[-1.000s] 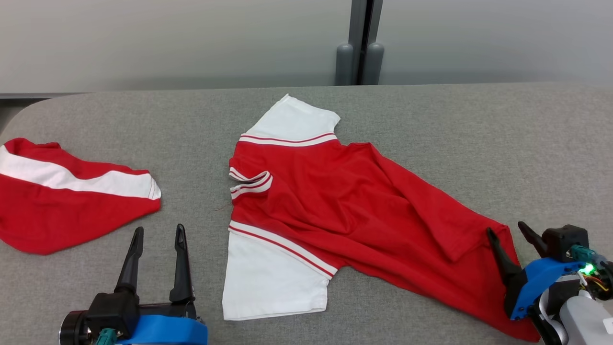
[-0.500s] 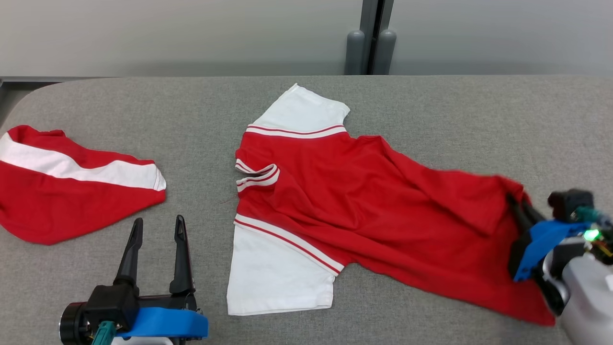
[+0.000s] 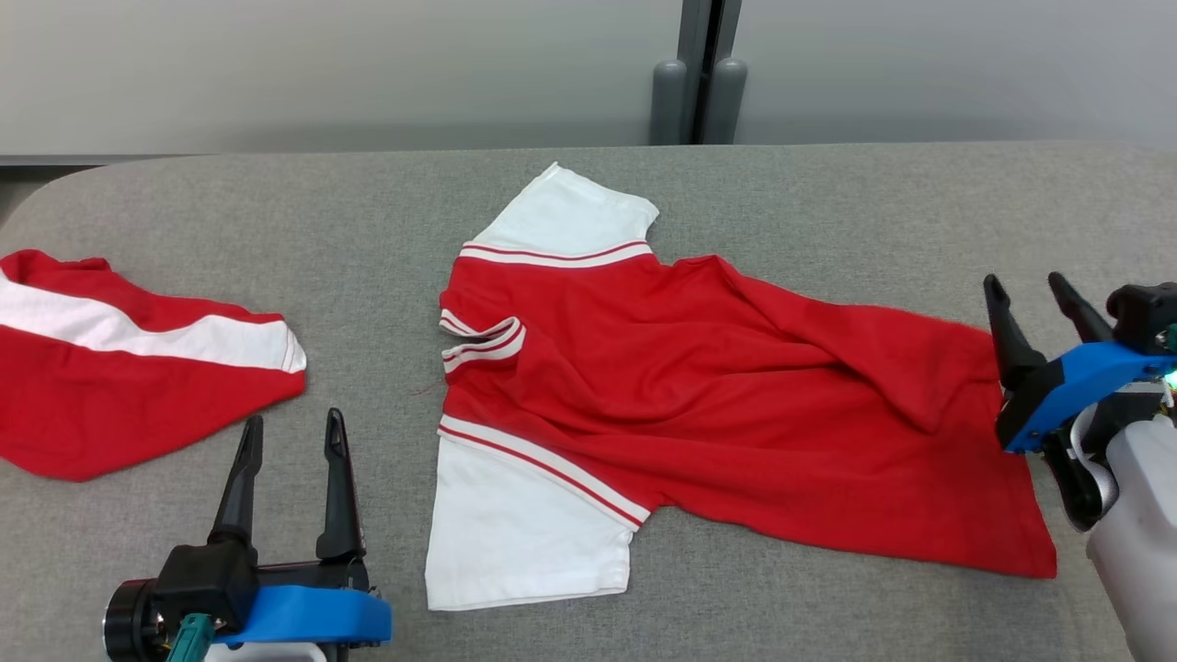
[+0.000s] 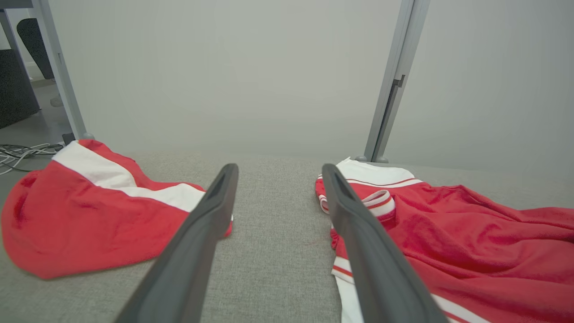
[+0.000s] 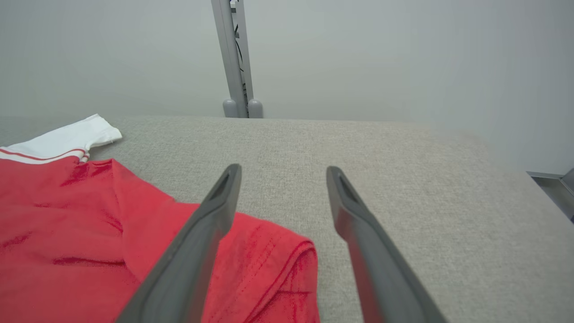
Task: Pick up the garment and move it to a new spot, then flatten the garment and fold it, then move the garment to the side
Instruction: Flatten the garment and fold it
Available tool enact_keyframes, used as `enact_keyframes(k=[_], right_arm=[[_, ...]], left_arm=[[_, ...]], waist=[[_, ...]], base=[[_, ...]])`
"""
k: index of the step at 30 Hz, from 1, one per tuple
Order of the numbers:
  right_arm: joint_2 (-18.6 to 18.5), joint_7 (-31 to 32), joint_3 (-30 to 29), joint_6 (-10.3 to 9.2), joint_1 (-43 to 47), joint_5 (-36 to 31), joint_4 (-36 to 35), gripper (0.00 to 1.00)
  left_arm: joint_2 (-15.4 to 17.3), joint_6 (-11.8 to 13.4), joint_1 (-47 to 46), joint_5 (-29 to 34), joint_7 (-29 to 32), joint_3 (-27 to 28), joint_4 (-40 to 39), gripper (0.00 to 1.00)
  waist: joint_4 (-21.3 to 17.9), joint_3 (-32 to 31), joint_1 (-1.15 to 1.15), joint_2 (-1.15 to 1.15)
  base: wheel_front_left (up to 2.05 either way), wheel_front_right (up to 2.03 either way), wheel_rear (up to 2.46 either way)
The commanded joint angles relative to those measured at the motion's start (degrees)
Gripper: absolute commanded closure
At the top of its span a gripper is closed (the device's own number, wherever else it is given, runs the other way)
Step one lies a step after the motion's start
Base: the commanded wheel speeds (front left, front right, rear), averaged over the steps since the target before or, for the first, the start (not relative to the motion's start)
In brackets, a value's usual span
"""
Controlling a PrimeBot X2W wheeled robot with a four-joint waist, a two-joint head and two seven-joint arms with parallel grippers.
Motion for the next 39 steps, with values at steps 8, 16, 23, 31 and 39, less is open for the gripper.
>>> enact_keyframes(k=[8, 16, 23, 31, 39], right_arm=[[-0.08, -0.23, -9.65, 0.02, 11.66, -5.06, -17.99, 0.00], [5.17, -0.23, -14.10, 0.01, 23.29, -8.80, -34.39, 0.00], [10.93, -0.23, -15.82, 0.02, 31.68, -11.64, -42.19, 0.00], [14.93, -0.24, -16.51, 0.02, 39.50, -14.90, -46.82, 0.00], [16.06, -0.24, -13.32, 0.02, 42.47, -15.82, -46.90, 0.00]], left_arm=[[0.00, -0.57, 1.19, 2.01, 0.01, 2.43, -0.49, 0.00], [-0.01, -1.19, 2.41, 3.42, 0.01, 2.95, -0.64, 0.00], [-0.01, -1.47, 4.22, 4.53, 0.01, 3.35, -0.52, 0.00], [-0.01, -1.02, 6.17, 5.21, 0.01, 4.15, 0.67, 0.00], [-0.01, -0.91, 6.58, 5.27, 0.01, 4.16, 1.51, 0.00]], waist=[[-2.81, -2.69, 0.00, 0.00], [-4.69, -5.20, 0.00, 0.00], [-4.57, -7.76, 0.00, 0.00], [-3.75, -9.46, 0.00, 0.00], [-2.88, -10.11, 0.00, 0.00]], base=[[0.00, 0.00, 0.00], [0.00, 0.00, 0.00], [0.00, 0.00, 0.00], [0.00, 0.00, 0.00], [0.00, 0.00, 0.00]])
